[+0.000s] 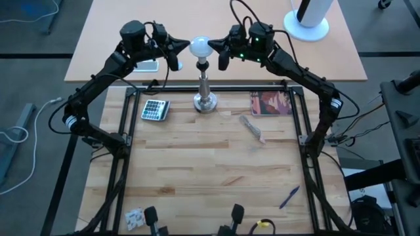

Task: Screw lightbulb
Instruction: Remove the lightbulb from the table lamp

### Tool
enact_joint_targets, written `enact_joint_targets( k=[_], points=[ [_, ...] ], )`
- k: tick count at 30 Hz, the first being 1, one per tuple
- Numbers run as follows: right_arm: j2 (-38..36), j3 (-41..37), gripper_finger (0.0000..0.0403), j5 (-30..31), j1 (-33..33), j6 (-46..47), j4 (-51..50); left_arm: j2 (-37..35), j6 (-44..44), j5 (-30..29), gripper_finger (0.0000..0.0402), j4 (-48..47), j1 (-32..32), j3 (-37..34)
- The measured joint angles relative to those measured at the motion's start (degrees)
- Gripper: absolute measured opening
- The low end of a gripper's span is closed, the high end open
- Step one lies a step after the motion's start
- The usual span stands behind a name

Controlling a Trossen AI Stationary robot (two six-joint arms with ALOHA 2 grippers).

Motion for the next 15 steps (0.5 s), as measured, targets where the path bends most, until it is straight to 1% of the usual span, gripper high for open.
enact_joint_targets(
  k=[3, 7, 13, 15],
  points=[
    [0.43, 0.00, 0.0000, -0.08, 0.05, 0.01, -0.13, 0.00, -0.97, 0.66, 0.0000, -0.01, -0.10, -0.02],
    [0.55, -0.04, 0.0000, -0.24, 0.11, 0.00, -0.22, 0.04, -2.85, 5.07, 0.0000, 0.07, -0.13, -0.02],
    [0.75, -0.15, 0.0000, -0.07, 0.11, 0.61, 1.07, 0.04, -5.39, 8.92, 0.0000, 0.15, -0.60, 0.00],
    [0.77, -0.15, 0.0000, -0.05, 0.11, 1.07, 1.56, 0.04, -6.00, 9.09, 0.0000, 0.07, -0.60, 0.00]
  ],
)
